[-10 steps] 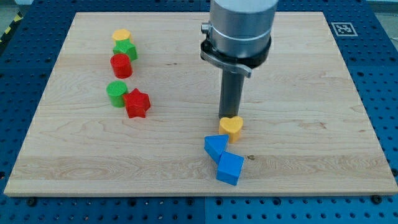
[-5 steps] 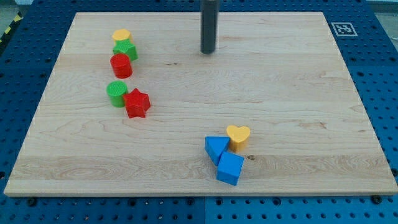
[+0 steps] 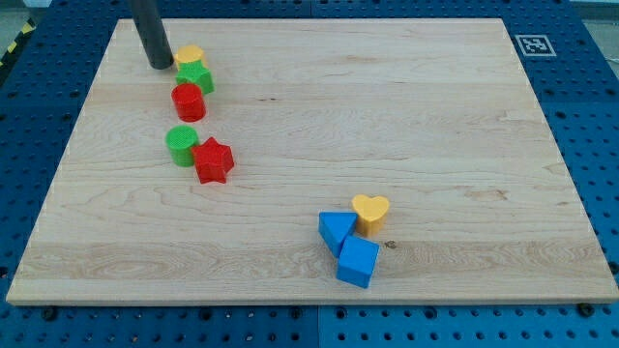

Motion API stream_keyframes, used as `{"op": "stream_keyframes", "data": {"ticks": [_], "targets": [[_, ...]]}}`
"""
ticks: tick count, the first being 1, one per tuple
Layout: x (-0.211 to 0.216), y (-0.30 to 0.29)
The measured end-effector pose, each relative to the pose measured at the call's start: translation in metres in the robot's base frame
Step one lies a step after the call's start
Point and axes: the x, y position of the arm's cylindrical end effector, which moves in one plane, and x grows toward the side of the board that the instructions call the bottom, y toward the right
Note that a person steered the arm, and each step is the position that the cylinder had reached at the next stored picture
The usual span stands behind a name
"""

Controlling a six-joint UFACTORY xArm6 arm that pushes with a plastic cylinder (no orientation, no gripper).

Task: Push the yellow hexagon left to the yellow heart

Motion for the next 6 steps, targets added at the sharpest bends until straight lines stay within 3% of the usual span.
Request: {"op": "stream_keyframes", "data": {"ticks": [6], "targets": [[-0.051, 0.187]]}}
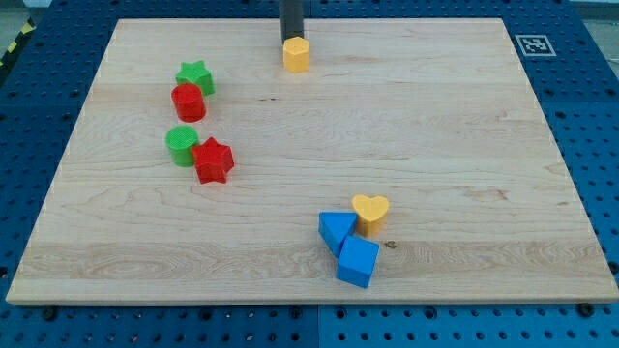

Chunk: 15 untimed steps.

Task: Push the yellow hexagon left to the yellow heart

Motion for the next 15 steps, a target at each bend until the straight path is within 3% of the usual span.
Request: {"op": "stream_keyframes", "data": {"ticks": [7, 9, 11, 15], "targets": [[0.072, -0.015], [0.122, -0.016], [0.137, -0.024], [0.211, -0.046]]}}
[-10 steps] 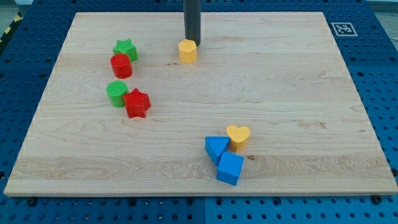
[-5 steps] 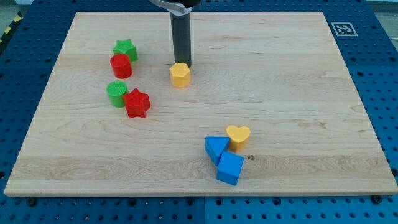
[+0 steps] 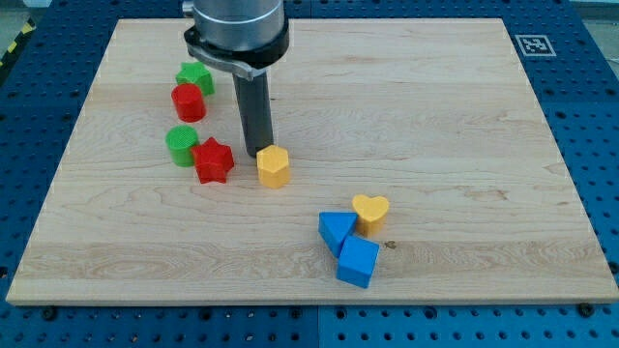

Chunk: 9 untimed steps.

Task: Push the yellow hexagon left to the yellow heart

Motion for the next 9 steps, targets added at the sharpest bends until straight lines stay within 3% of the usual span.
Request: {"op": "stream_keyframes", "data": {"ticks": [3, 7, 8, 9], "targets": [[0.058, 0.001], [0.081, 0.071], [0.081, 0.064], [0.081, 0.015]]}}
